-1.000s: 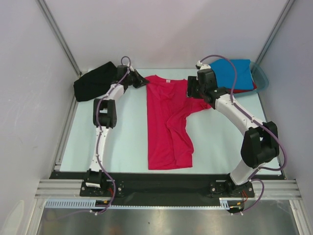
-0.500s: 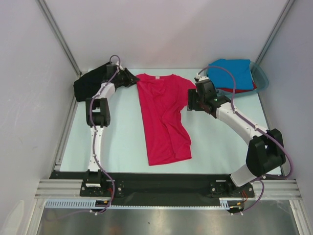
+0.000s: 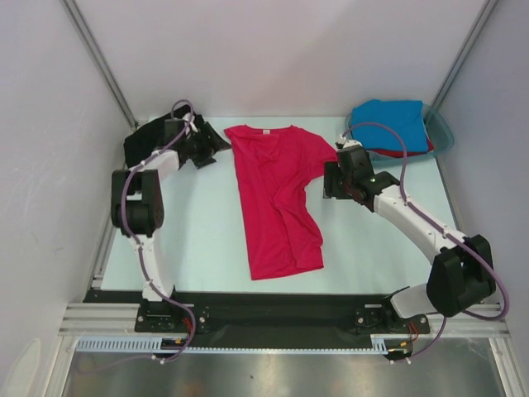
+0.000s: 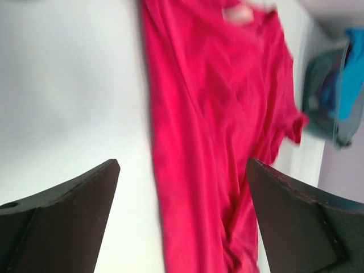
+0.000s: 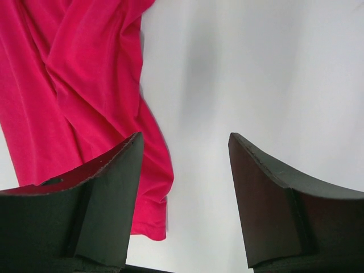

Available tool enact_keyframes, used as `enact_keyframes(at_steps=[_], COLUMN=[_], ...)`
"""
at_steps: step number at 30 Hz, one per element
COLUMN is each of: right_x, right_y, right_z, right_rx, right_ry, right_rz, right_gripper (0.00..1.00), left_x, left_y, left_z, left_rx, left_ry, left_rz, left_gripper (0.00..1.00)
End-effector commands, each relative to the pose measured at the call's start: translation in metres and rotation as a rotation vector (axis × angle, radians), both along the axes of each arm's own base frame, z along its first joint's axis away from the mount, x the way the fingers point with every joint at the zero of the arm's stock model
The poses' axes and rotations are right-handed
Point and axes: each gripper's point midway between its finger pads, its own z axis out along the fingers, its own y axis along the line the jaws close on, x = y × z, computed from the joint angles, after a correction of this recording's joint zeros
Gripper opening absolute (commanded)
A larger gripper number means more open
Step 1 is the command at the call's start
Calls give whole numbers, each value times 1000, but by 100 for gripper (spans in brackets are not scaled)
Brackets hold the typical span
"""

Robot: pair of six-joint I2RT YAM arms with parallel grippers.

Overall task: Fold and stack the t-shirts
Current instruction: Fold the tshirt

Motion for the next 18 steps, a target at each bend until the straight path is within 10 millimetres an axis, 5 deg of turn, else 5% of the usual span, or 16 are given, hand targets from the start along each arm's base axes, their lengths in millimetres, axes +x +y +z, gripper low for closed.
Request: enact_keyframes(at_steps=[1,2,3,5,6,8,15,18], right_x=[-5,-7,-9,-14,-15,-21,-38,-42], right_y=[-8,-9,-12,-13,-14,-16,-24,-25], right_z=[25,27,31,34,37,45,66,72], right_rx=[1,2,2,7,16,30,87,101], right_ry=[-70,-78,-86,-95,-100,-121,-173,-190], right_rz=[-21,-20,-25,-25,-27,-39,-74,-80], right_gripper=[66,67,67,67,67,67,67,67], left_x=[-55,-75,-93,-127,-152,-177,-256,-272], left_y=[-31,-51,-54,-79,-82,-96,-64,-59], left_z=[32,51,36,50,29,30,-4,-1], left_rx=[113,133,182,202,201,145,200,201], left_ry=[-78,-118,-84,-104,-53,-60,18,3], left_rz=[-60,-102,-100,-158,-172,-175,-89,-63], left_gripper=[100,100,100,100,100,100,100,100])
